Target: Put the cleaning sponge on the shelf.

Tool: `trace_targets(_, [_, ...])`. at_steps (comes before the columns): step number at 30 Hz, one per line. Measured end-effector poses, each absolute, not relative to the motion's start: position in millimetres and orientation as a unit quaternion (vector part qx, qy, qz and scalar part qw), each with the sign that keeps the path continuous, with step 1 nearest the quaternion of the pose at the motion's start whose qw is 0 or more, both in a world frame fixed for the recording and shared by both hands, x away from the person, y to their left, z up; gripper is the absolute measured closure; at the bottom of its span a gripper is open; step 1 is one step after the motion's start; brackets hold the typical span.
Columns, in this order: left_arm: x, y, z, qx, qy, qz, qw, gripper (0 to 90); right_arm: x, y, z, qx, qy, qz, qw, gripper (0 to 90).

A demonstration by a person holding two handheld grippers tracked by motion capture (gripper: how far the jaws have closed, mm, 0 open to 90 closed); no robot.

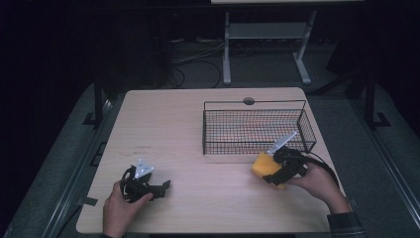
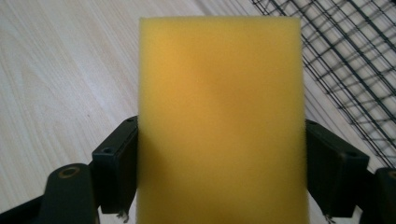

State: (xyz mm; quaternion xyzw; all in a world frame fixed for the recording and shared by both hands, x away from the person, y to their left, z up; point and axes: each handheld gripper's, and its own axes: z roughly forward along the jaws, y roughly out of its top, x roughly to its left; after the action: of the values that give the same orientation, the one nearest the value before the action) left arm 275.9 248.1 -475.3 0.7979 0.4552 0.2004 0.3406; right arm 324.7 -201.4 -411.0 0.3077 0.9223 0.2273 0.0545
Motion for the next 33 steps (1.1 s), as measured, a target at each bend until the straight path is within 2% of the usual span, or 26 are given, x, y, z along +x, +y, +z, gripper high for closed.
trace_targets(33, [276.0, 248.3, -475.3, 0.798, 0.455, 0.201, 0.34, 13.0, 329.3, -247.3, -369.0, 0.357, 0.9, 0.236, 0.084, 22.4])
